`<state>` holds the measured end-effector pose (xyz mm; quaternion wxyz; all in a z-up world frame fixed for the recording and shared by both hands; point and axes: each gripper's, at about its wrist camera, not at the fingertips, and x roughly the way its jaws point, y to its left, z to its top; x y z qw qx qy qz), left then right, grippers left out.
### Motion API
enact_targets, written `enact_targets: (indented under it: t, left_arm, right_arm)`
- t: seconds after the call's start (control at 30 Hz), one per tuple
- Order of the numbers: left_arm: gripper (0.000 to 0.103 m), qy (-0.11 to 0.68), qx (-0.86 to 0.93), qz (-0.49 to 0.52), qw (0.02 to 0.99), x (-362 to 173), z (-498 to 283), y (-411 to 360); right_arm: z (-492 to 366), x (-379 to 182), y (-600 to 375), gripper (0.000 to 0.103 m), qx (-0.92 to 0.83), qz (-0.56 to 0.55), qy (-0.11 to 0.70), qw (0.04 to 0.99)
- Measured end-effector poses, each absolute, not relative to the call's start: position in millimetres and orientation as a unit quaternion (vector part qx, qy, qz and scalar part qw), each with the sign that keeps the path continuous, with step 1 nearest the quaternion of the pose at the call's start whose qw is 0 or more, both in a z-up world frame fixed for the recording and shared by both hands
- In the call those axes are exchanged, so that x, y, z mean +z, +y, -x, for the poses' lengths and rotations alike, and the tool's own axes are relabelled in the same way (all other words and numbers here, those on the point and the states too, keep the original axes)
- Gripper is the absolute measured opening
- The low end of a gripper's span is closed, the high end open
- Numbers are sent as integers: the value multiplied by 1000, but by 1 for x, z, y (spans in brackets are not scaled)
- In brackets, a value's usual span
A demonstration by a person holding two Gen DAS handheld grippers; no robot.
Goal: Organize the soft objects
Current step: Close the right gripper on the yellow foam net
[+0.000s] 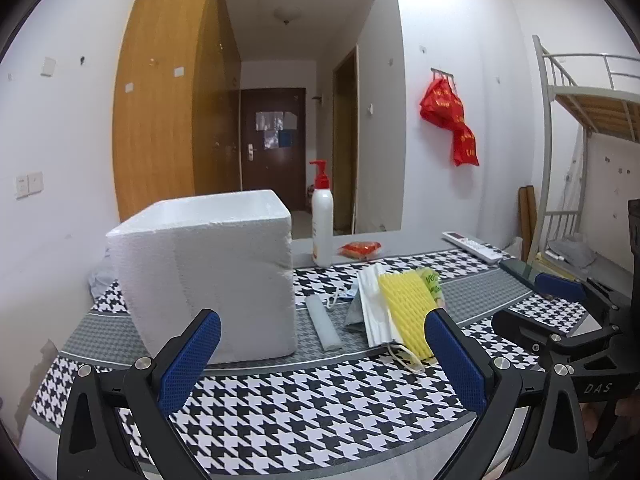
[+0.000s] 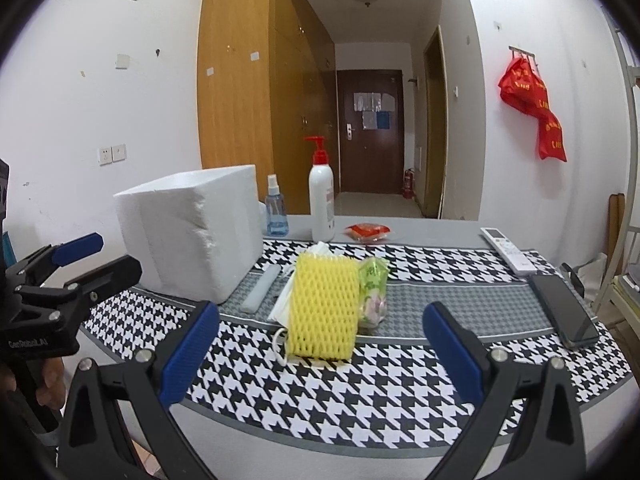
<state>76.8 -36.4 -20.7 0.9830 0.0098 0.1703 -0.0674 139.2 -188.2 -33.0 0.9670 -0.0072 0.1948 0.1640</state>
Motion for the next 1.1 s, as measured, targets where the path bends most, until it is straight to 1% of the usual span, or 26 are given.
enact_targets:
  t: [0.47,0.5,0.7,0.77,0.9,1.1]
  left_arm:
    - [102,216,-84,2,973,-37,-114,-40]
    - [102,223,-88,3,971,-39,-117,-41]
    - [102,241,-91,4,966,-47,-132,-41]
    - [102,252,-91,11,963,-52,-139,-40]
    - [102,261,-94,10,961,-57,-145,-42]
    - [102,272,-104,8,957,-60,-154,-46]
  right_arm:
    - [-167,-46,-186,103,158,11,228,961]
    - [-171,-48,-185,101,160,12,234,959]
    - [-187,-58,-181,86,171,20,262,950]
    - [-192,-61,-180,85,174,23,272,946]
    - [-203,-70,-179,77,180,26,298,937]
    - [-219,-77,-179,76,197,14,326,925]
